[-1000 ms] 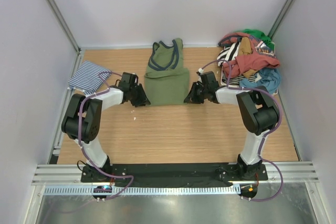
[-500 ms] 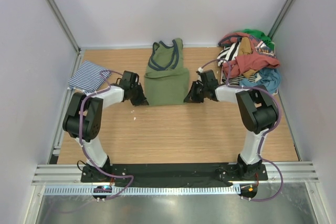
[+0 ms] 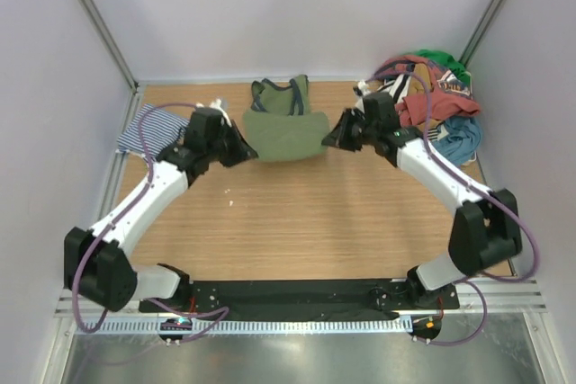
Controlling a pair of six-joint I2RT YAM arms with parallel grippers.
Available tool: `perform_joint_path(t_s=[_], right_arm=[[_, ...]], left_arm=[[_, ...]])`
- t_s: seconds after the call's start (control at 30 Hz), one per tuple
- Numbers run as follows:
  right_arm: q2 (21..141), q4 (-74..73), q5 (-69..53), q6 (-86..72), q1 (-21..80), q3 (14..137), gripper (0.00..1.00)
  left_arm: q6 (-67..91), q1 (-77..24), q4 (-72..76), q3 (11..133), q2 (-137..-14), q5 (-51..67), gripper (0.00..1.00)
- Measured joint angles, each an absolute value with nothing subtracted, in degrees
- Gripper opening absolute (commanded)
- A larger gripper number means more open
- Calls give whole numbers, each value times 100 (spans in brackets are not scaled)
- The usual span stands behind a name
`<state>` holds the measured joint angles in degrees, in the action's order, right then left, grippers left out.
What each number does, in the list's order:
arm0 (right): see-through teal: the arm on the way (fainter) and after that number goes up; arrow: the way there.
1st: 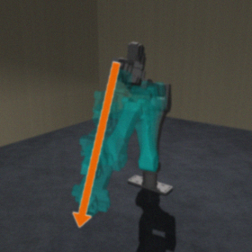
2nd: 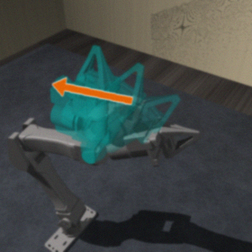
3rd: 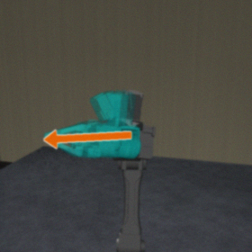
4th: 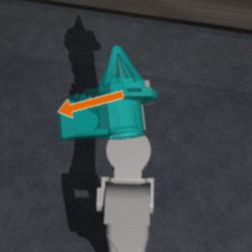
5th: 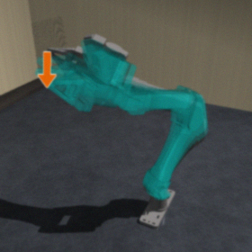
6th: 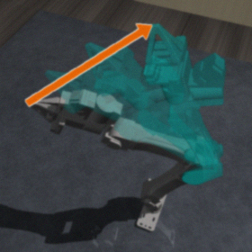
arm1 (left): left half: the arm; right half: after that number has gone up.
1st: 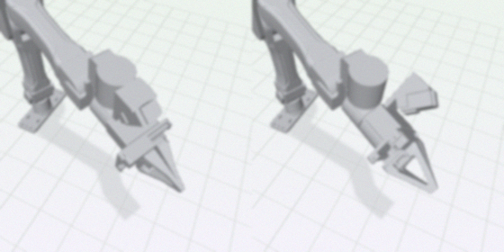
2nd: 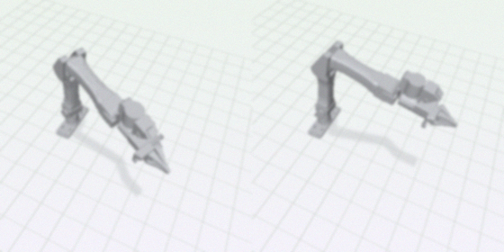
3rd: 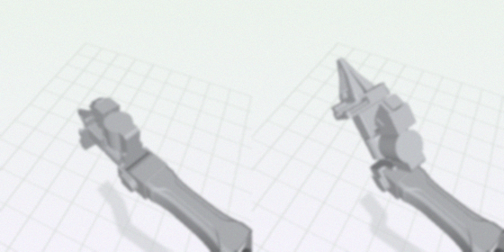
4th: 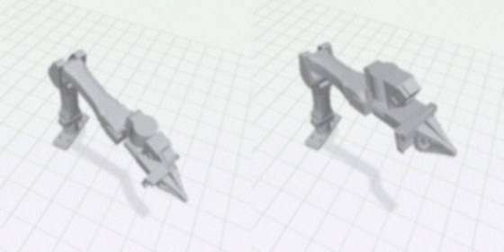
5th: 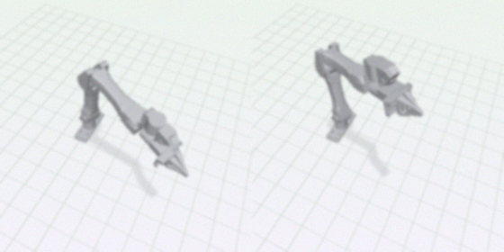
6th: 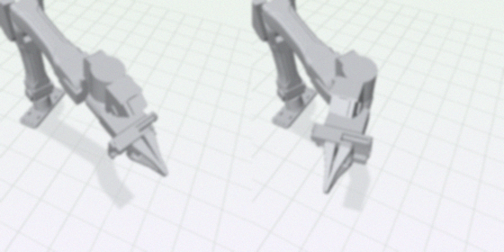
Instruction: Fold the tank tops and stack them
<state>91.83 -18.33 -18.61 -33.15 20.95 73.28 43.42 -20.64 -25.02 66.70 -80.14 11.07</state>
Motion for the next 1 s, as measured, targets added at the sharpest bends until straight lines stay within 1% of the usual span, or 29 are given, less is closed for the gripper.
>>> perform_joint_path(t_s=[0.07, 0.17, 0.27, 0.33, 0.5, 0.63, 0.83, 1.0], right_arm=[[8447, -1616, -1872, -3343, 2128, 6259, 1], [8012, -1413, -1876, -3461, 2257, 4779, 1], [7940, -1570, -1831, -3625, 2493, 3695, 1], [7609, -1763, -1789, -3752, 2729, 3271, 1], [6388, -1894, -1531, -3951, 3146, 3127, 1], [5710, -2071, -1262, -4106, 3277, 3098, 1], [4989, -2589, -1085, -4270, 3409, 3020, 1], [4707, -3070, -923, -4303, 3413, 3065, 1]], left_arm=[[4482, -2554, -2464, 5944, -7461, 941, 0], [4733, -3463, -2410, 4941, -7262, 696, 0], [5085, -4235, -2532, 3922, -7249, 460, 0], [5323, -4477, -2648, 3494, -6984, 336, 0], [5970, -5172, -2731, 3183, -5881, -134, 0], [6438, -5955, -2792, 3183, -5494, -495, 0], [7048, -7076, -3009, 3232, -5533, -1015, 0], [7404, -7931, -3212, 3767, -6020, -1509, 0]])
